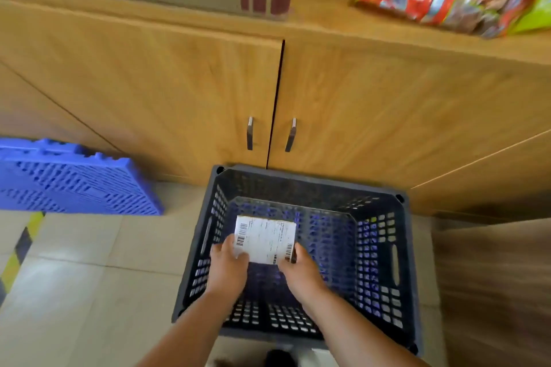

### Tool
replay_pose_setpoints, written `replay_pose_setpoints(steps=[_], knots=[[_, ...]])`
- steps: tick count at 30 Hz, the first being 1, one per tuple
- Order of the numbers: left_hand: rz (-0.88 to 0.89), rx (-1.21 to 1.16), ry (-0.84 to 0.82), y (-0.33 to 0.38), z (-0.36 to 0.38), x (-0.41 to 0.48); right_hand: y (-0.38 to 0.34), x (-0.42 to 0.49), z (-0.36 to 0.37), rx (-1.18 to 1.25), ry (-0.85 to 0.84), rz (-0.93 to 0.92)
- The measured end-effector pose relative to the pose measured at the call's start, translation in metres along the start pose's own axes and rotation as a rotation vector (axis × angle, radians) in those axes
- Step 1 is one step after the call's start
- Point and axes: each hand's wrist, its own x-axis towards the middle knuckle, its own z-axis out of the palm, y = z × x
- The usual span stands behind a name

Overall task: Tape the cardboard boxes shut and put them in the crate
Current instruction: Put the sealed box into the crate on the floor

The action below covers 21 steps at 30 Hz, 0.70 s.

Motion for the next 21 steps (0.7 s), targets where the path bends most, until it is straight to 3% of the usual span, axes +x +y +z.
replay_pose_setpoints(steps=[3, 7, 21], knots=[[0.061, 0.101, 0.002, -0.015, 0.021, 0.053, 0.017, 0.053, 0.018, 0.022, -0.01, -0.011], [0.006, 0.16, 0.03, -0.029, 0.041, 0.105, 0.031, 0.109, 0.043, 0.069, -0.037, -0.025], [0.044, 0.043, 0.044, -0.057, 0.058, 0.183, 0.035, 0.184, 0.08, 0.06, -0.176, -0.03]])
